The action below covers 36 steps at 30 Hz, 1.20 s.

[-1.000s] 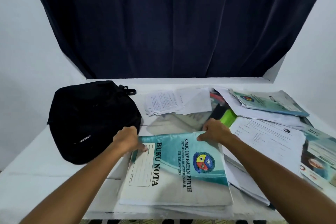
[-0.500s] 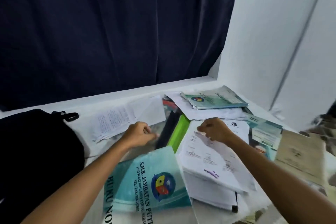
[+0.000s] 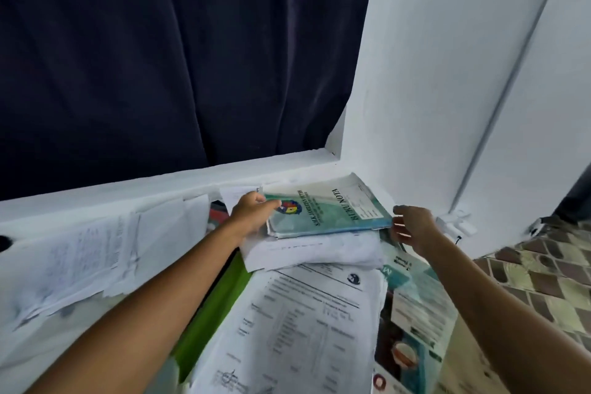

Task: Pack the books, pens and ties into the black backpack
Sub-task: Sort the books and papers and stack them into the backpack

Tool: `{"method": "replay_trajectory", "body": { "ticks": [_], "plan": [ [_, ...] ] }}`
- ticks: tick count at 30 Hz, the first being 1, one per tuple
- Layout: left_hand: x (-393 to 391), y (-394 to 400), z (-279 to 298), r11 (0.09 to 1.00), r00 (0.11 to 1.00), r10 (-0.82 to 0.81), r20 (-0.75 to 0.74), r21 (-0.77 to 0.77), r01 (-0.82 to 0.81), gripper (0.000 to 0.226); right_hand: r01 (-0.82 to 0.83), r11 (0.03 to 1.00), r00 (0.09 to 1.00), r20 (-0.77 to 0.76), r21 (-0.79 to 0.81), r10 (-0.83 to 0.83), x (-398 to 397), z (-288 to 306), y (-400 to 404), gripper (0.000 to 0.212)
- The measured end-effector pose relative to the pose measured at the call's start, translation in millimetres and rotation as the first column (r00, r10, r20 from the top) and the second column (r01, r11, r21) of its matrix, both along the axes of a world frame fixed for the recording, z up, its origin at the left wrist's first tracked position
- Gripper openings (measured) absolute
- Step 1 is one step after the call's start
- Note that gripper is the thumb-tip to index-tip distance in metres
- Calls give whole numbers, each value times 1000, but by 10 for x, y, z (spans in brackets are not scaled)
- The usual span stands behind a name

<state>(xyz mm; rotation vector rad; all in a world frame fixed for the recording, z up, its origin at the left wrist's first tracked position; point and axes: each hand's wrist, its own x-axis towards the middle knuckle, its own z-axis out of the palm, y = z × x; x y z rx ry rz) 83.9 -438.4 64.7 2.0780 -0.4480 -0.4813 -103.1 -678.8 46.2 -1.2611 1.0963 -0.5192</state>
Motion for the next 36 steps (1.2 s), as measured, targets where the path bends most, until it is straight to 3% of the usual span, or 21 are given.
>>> {"method": "replay_trajectory", "body": {
  "ticks": [4, 7, 14, 17, 20, 22, 25, 28, 33, 36],
  "plan": [
    [108, -271, -77, 996, 995, 85, -48, -26, -87, 22, -71, 992, 991, -124, -108, 58, 198, -133, -441, 8],
    [141, -376, -106, 978, 958, 150, -245, -105, -180, 23, -102, 994, 971, -220, -44, 90, 321, -197, -571, 16],
    [337, -416, -232, 954, 870, 231, -436, -75, -291, 23, -141, 989, 961, -244, -40, 127, 372, -318, -737, 22],
    [463, -359, -262, 955, 861, 247, -445, -37, -293, 32, -119, 989, 962, -238, 89, 137, 374, -309, -728, 18],
    [537, -339, -232, 962, 855, 232, -464, -23, -273, 25, -117, 970, 959, -231, 212, 167, 360, -263, -726, 22],
    [575, -313, -193, 957, 853, 245, -460, -23, -288, 20, -145, 941, 967, -158, 305, 200, 338, -227, -730, 23],
    [603, -245, -131, 957, 845, 223, -486, -57, -286, 23, -210, 887, 978, 71, 412, 198, 308, -87, -648, 5],
    [565, -156, -43, 949, 850, 213, -483, -105, -297, 24, -294, 838, 942, 289, 460, 172, 291, 40, -576, 9],
    [436, 154, 149, 899, 880, 238, -411, -249, -360, 21, -434, 815, 837, 507, 384, 207, 295, 231, -327, 17],
    [275, 357, 255, 819, 885, 328, -331, -367, -441, 12, -448, 825, 772, 614, 345, 163, 353, 351, -92, 21]
  ]
}}
